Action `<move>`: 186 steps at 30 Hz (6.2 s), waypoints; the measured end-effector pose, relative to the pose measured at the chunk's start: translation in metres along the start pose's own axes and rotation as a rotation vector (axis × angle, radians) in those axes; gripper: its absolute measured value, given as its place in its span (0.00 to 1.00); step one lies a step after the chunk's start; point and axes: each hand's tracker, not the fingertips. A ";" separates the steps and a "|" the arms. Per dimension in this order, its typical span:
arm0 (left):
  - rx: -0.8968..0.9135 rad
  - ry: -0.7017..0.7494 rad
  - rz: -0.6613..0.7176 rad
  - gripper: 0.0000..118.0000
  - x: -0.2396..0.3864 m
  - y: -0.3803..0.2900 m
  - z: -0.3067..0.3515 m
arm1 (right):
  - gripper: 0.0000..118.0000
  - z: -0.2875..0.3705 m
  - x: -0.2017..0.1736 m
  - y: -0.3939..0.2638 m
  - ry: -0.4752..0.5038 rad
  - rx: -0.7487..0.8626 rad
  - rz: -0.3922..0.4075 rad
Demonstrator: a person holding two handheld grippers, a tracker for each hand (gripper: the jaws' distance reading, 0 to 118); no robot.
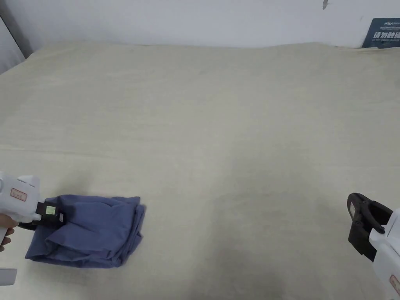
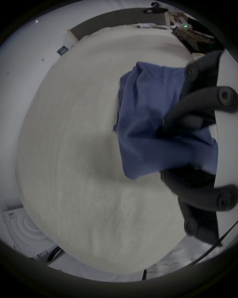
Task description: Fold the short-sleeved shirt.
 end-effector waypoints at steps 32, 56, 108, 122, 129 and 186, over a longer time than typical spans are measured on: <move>1.296 0.065 -0.126 0.78 0.301 -0.131 0.169 | 0.00 0.087 0.047 0.092 -0.159 0.280 0.033; 1.336 -0.100 -0.194 0.00 0.365 -0.183 0.157 | 0.00 0.108 0.059 0.087 -0.189 0.327 0.032; 1.305 -0.106 -0.196 0.00 0.361 -0.181 0.157 | 0.00 0.112 0.064 0.087 -0.194 0.325 0.029; 1.299 -0.106 -0.201 0.00 0.362 -0.181 0.156 | 0.00 0.113 0.064 0.090 -0.196 0.331 0.033; 1.297 -0.100 -0.201 0.00 0.362 -0.181 0.155 | 0.00 0.113 0.065 0.090 -0.198 0.329 0.032; 1.308 -0.102 -0.143 1.00 0.350 -0.182 0.156 | 1.00 0.114 0.068 0.091 -0.193 0.336 -0.011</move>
